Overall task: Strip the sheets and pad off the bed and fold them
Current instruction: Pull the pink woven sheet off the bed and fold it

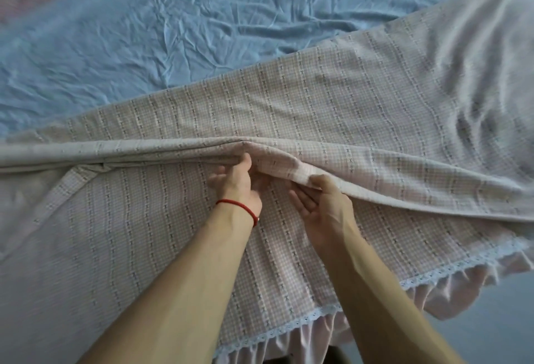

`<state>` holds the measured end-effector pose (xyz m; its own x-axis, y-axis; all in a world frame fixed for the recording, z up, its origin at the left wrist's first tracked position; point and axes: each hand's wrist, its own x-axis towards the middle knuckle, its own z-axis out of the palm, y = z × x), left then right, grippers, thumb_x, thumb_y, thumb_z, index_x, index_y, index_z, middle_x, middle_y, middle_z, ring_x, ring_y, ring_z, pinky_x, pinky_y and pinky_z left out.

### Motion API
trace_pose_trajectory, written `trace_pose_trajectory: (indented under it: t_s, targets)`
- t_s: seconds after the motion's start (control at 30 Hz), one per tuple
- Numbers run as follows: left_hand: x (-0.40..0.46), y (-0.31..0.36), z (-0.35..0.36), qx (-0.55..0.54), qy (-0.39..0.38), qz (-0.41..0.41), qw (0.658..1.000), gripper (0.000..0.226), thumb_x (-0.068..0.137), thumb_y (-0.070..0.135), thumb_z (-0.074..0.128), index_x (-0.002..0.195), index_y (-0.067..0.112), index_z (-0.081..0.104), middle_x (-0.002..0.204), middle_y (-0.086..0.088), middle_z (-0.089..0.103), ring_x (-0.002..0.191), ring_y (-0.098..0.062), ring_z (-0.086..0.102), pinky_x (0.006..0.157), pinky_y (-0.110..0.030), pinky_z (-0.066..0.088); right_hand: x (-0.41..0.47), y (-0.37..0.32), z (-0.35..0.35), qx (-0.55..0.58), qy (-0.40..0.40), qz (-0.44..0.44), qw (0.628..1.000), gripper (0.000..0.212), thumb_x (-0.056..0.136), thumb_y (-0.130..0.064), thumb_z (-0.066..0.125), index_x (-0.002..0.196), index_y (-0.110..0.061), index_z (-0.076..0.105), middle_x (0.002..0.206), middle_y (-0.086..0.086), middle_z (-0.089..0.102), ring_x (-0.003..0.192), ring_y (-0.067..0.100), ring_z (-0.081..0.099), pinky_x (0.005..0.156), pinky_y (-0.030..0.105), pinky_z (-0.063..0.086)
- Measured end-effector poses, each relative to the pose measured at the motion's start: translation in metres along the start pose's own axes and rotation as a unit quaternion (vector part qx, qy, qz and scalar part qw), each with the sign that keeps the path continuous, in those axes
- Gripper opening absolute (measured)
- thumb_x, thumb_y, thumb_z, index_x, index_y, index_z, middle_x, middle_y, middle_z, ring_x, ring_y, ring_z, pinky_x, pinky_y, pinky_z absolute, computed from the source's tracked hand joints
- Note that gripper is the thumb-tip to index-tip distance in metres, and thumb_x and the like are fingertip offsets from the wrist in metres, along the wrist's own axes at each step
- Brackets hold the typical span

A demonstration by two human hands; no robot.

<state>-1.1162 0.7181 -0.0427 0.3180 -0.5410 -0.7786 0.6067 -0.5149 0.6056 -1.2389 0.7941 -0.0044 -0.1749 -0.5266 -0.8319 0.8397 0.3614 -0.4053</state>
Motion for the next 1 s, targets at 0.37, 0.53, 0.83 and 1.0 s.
trace_pose_trajectory:
  t_s: [0.37,0.53,0.83,1.0]
  targets:
    - [-0.036,-0.004,-0.094,0.119,0.058,0.073,0.988,0.048,0.066,0.026,0.093,0.104,0.01,0.068,0.109,-0.011,0.074,0.102,-0.028,0.071,0.096,-0.052,0.055,-0.021,0.007,-0.066,-0.068,0.048,0.04,0.996,0.018,0.095,-0.014,0.065,0.105,0.001,0.064,0.099,0.018,0.074,0.089,0.03,0.075,0.075,0.04,0.062]
    - [-0.074,-0.047,-0.177,0.169,0.081,0.032,0.982,0.034,0.077,0.022,0.087,0.1,0.011,0.065,0.11,-0.011,0.073,0.104,-0.027,0.07,0.102,-0.051,0.051,-0.015,-0.003,-0.128,-0.169,0.23,-0.035,0.958,0.043,0.089,-0.029,0.069,0.119,0.0,0.059,0.106,0.012,0.068,0.095,0.029,0.066,0.077,0.039,0.055]
    - [-0.096,-0.098,-0.231,0.185,0.077,-0.012,0.98,0.018,0.084,0.018,0.08,0.097,0.011,0.071,0.099,-0.011,0.077,0.098,-0.032,0.073,0.094,-0.048,0.056,-0.033,-0.033,-0.183,-0.182,0.225,-0.129,0.948,0.013,0.095,-0.017,0.069,0.09,-0.005,0.066,0.097,0.011,0.073,0.09,0.027,0.071,0.085,0.042,0.059]
    - [-0.091,-0.101,-0.231,0.277,0.086,0.017,0.957,0.023,0.08,0.023,0.085,0.082,0.017,0.064,0.089,-0.012,0.075,0.082,-0.028,0.071,0.09,-0.05,0.058,-0.032,-0.033,-0.202,-0.202,0.231,-0.115,0.945,0.012,0.096,-0.01,0.067,0.09,0.001,0.067,0.097,0.018,0.073,0.084,0.03,0.075,0.067,0.033,0.062]
